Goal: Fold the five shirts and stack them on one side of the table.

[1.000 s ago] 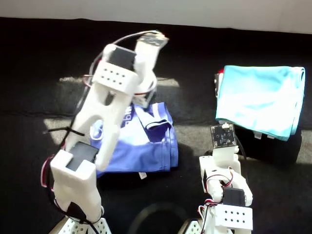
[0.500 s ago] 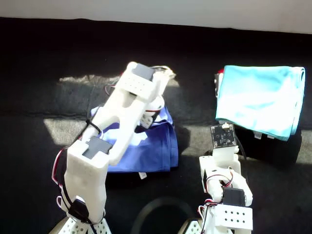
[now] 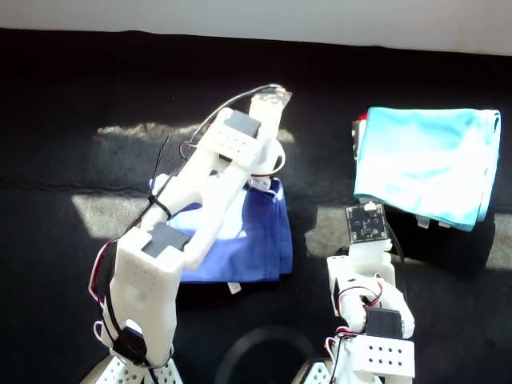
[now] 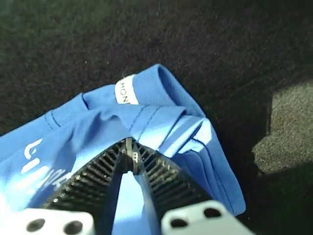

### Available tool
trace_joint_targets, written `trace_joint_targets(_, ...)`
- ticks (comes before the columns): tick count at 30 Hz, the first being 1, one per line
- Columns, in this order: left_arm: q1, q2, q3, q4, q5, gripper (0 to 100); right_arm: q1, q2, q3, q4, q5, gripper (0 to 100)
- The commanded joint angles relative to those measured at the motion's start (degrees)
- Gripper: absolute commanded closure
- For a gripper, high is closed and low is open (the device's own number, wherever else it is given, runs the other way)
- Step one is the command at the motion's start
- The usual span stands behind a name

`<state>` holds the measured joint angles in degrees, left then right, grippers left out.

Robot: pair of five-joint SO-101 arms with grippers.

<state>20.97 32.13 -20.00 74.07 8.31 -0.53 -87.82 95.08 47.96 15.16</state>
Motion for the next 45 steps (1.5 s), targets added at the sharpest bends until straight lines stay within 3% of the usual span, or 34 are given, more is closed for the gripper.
trace_joint_targets(1,-2.15,1.10,-1.01,-4.48,0.53,99,0.40,-0.48,6.55,-0.48,-0.53,99.1)
trace_joint_targets(8,-6.99,4.62,-7.25,-7.03,5.36,99,0.40,-0.48,6.55,-0.57,-0.53,99.1)
trace_joint_targets(14,-10.42,9.98,-11.82,-6.51,5.01,99,0.22,-0.48,6.64,-0.57,-0.53,99.1)
trace_joint_targets(26,-25.01,7.25,-20.35,14.68,4.40,99,0.31,-0.48,6.11,-0.31,-0.53,99.1)
trace_joint_targets(29,-26.77,6.73,-18.33,17.05,0.70,99,-0.13,-0.04,1.80,-0.48,-3.08,99.1)
trace_joint_targets(37,-28.53,6.55,-18.07,25.93,0.35,99,-12.18,12.00,-17.19,-0.40,-11.78,99.1)
trace_joint_targets(45,-30.55,-6.46,-21.93,26.20,-2.37,99,-20.62,34.42,-30.11,-2.77,-11.87,99.1)
